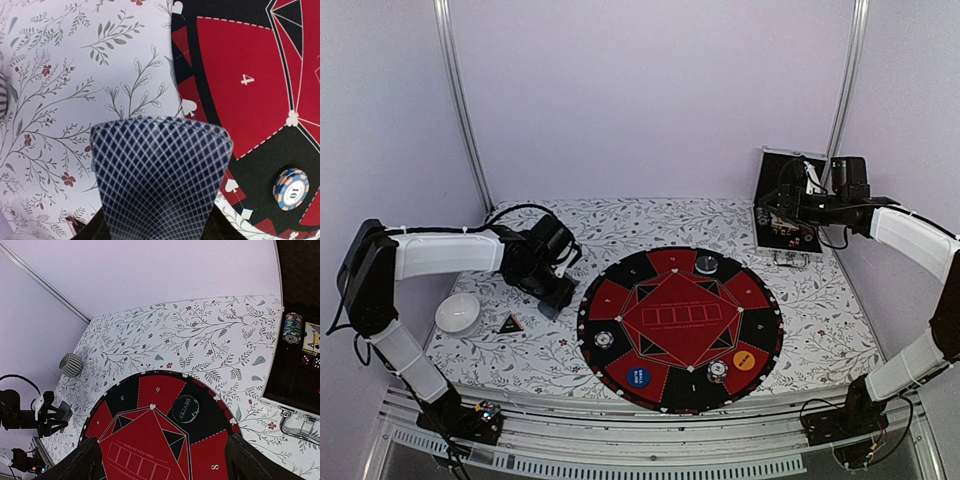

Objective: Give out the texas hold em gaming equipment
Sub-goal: Pass from the left arm to the right

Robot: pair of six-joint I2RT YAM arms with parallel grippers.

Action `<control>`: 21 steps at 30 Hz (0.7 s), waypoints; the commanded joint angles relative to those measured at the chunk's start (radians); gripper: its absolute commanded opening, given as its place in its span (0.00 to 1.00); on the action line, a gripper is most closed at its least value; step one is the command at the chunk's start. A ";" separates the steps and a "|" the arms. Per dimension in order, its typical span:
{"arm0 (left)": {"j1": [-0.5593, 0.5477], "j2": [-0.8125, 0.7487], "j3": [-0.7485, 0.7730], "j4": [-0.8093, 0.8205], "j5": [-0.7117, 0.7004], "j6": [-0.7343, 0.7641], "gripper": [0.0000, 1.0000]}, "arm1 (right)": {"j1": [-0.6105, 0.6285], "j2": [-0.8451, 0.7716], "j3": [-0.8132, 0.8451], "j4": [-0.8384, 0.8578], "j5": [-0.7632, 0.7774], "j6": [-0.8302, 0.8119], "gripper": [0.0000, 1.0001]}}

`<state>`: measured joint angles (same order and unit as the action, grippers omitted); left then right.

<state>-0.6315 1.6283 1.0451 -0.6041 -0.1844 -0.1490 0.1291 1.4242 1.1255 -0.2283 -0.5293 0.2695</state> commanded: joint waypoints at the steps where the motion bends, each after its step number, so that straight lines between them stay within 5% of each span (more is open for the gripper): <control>1: 0.010 0.007 0.035 0.019 0.031 0.022 0.42 | 0.005 -0.004 0.017 -0.015 0.006 -0.009 0.87; 11: -0.060 -0.062 0.071 0.023 0.056 0.185 0.43 | 0.041 0.015 0.016 0.018 -0.040 0.026 0.86; 21: -0.200 -0.125 0.093 0.023 0.057 0.393 0.43 | 0.357 0.257 0.148 0.102 -0.202 0.094 0.86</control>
<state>-0.7815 1.5352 1.1057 -0.5968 -0.1364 0.1345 0.3782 1.5967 1.1896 -0.1825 -0.6159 0.3309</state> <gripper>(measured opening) 0.464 0.857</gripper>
